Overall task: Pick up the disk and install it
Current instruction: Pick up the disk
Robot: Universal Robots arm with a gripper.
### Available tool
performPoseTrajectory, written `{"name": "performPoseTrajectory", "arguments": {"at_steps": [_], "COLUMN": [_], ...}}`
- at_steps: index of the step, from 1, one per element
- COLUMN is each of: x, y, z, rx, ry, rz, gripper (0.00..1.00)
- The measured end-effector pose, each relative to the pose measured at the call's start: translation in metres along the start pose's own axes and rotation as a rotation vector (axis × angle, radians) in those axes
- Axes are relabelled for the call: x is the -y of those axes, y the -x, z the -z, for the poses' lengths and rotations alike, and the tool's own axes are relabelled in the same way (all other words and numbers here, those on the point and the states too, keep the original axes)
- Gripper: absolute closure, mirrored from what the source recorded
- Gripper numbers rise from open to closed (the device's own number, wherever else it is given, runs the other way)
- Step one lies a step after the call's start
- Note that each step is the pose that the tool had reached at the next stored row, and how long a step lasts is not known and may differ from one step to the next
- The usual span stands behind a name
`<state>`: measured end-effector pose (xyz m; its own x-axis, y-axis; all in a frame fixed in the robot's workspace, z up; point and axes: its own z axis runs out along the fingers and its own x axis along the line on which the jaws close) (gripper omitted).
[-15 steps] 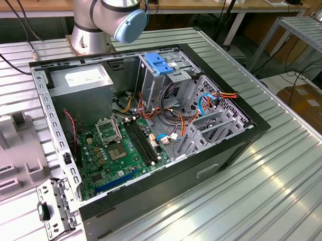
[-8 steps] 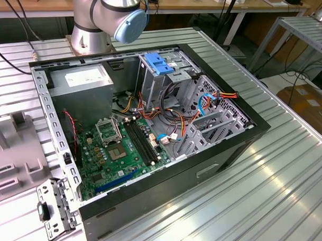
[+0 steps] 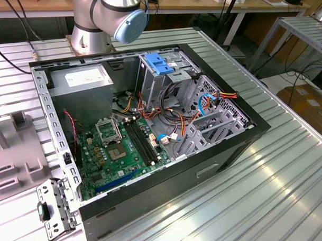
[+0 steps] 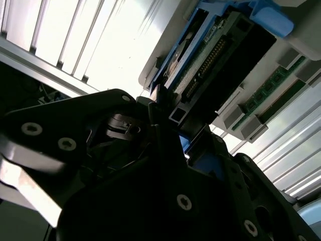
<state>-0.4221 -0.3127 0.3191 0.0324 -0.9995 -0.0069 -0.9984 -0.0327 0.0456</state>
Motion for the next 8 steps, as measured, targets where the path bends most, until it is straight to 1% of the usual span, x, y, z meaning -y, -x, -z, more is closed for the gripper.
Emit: {"name": "performPoseTrajectory", "arguments": {"at_steps": [8], "x": [-0.0002], "y": [0.0000], "z": [0.0051], "rx": [0.0017], "ry": [0.0000], "rz": [0.000], "gripper": [0.63]}}
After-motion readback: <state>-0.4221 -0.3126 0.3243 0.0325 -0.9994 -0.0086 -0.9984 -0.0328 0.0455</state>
